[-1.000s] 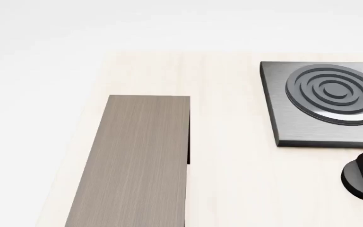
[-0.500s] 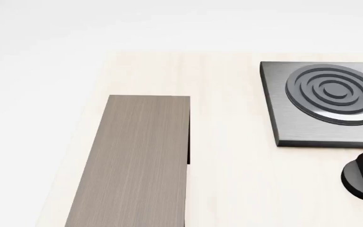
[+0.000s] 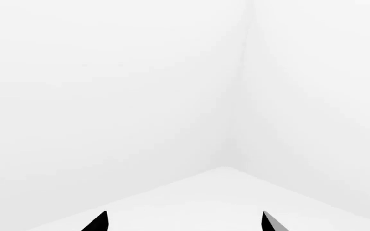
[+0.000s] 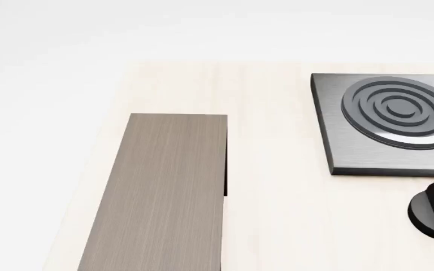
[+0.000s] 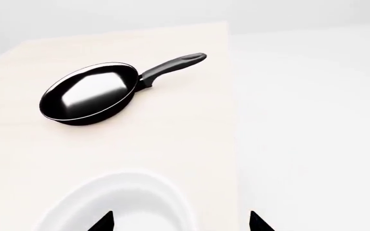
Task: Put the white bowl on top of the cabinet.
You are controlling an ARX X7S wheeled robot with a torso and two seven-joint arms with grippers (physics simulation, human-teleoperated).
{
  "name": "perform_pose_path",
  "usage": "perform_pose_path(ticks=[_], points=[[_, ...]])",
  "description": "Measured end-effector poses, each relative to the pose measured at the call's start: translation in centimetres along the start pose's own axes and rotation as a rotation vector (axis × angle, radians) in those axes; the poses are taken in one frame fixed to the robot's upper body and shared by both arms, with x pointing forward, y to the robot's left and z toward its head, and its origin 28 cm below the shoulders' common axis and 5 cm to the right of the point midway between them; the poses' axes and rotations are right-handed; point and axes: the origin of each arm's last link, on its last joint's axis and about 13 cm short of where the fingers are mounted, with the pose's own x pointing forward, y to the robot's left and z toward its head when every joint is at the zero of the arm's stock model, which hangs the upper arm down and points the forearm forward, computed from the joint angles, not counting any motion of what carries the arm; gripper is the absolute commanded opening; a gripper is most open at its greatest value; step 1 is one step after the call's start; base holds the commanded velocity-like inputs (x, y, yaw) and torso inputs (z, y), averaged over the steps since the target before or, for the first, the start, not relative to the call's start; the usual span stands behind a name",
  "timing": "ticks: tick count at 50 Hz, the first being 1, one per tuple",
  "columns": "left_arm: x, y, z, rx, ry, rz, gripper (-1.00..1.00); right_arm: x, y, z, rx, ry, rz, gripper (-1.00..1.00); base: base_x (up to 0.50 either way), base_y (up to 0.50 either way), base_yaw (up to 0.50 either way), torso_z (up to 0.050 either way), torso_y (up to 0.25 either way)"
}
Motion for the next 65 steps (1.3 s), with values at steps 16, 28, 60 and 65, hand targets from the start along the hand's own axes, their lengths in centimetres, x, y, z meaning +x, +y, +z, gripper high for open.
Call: perform_pose_path(ticks=[16,28,60,65], points=[[0.0,-0.1,0.0,0.002,0.0,-0.001,1.0,0.8,-0.7,-0.3,0.008,0.028,-0.033,1.0,0.0,0.0,0.0,0.0,0.0],[0.0,-0.1,-0.1,0.003,0.0,-0.001,1.0,1.2,-0.8,-0.9,-0.001,0.076,-0.019,1.0,0.0,0.0,0.0,0.0,0.0],[0.0,-0.1,-0.2,0.011,-0.003,0.001,1.0,2.6,-0.1,-2.5,-0.023,0.143,-0.017,1.0,0.0,0.0,0.0,0.0,0.0],[0.0,-0.1,-0.2,0.012,-0.004,0.001,1.0,2.9,0.0,-2.8,-0.03,0.149,-0.016,1.0,0.0,0.0,0.0,0.0,0.0]])
